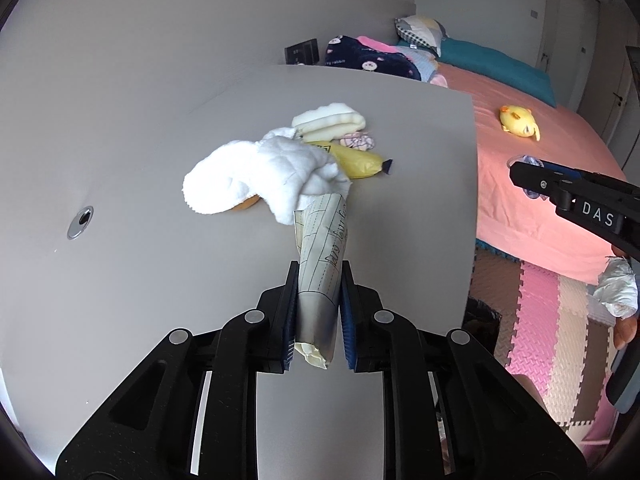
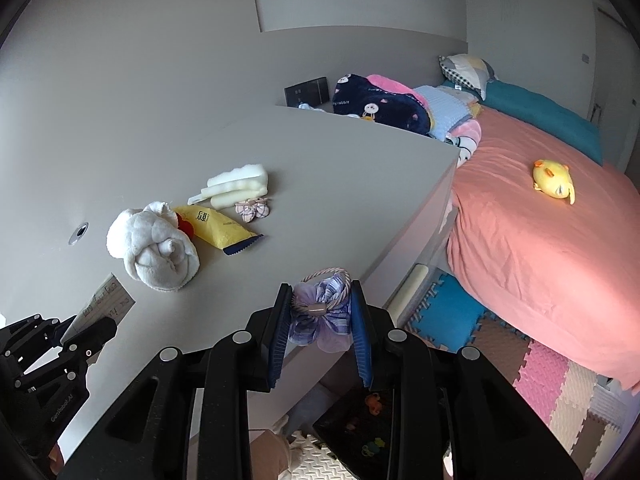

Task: Collect trash
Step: 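Carry the paper packet and purple bow over the black bin with both tools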

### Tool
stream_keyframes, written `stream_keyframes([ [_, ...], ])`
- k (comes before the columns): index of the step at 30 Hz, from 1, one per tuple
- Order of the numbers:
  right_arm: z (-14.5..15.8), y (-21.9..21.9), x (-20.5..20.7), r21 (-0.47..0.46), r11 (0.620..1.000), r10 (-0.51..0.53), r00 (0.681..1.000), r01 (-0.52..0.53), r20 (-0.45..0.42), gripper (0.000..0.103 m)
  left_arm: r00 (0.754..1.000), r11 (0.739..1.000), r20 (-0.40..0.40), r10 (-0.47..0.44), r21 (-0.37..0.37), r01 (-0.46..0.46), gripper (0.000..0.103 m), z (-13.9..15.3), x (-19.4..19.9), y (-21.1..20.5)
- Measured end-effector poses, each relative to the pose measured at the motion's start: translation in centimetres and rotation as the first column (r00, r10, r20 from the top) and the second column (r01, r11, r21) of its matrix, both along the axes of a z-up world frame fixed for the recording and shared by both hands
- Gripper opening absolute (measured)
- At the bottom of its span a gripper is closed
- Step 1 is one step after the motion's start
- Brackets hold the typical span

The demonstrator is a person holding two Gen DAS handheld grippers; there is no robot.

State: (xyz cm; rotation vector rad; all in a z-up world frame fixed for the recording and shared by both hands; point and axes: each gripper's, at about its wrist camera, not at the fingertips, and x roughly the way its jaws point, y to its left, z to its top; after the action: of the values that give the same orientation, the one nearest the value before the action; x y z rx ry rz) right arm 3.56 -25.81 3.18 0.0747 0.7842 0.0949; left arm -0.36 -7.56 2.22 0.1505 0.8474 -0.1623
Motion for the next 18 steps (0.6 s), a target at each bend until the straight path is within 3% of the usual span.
stream_keyframes([
  [18, -0.1, -7.7, -4.4, 0.011, 0.989, -0.149, 0.989, 0.149, 0.008, 0.030, 0.981, 0.980, -0.007, -0.196, -0.046, 0.195, 0.018, 0.2, -1.1, -8.5],
])
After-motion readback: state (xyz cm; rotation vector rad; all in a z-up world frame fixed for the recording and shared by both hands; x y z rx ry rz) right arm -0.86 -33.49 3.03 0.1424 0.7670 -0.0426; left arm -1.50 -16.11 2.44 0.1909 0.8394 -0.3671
